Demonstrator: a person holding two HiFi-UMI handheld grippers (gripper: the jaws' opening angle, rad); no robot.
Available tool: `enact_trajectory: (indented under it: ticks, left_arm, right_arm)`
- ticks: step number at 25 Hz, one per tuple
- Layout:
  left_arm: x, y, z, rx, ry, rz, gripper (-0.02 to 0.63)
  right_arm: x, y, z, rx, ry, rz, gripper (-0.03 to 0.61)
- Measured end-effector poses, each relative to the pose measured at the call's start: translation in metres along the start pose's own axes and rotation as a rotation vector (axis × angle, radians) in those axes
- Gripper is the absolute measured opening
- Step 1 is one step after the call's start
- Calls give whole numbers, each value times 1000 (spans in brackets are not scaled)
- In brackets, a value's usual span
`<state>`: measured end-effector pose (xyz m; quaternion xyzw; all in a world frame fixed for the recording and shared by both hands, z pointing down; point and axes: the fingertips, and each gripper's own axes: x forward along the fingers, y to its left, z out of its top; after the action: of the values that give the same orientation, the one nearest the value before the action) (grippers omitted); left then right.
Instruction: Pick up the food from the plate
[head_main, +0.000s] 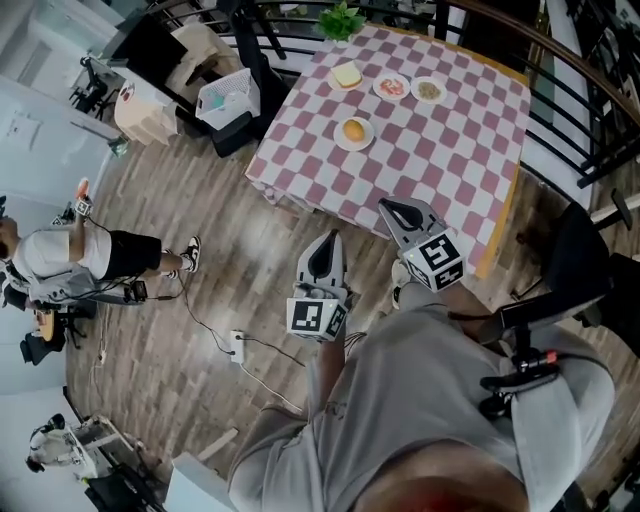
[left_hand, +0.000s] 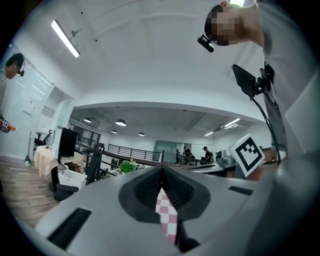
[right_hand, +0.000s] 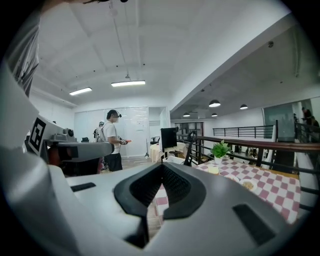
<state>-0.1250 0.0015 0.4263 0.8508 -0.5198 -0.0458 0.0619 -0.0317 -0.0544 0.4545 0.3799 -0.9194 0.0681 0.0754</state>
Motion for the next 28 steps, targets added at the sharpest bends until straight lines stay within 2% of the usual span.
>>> enact_trajectory:
  ticks: [5,10,15,20,25,28]
  left_arm:
    - [66,23,3,60,35,61,6]
    - [108,27,14,98,30,54,6]
    - [127,31,14,94,35,55,7]
    - [136,40,32,107,2,63,7]
    - [141,47,46,122,-21,23,8]
    - [141,49,52,158,-36,6,6]
  right_arm:
    - [26,-58,11,-2,-9,-16,12]
    - [48,-94,18,-20,-29,-18,12]
    - [57,-109,26,-12,-55,-29,14]
    - [59,-115,35,-2,-62,-55,14]
    - [56,-121,56,9,-99,-100,14]
    - [56,-122,68,-6,-123,-134,14]
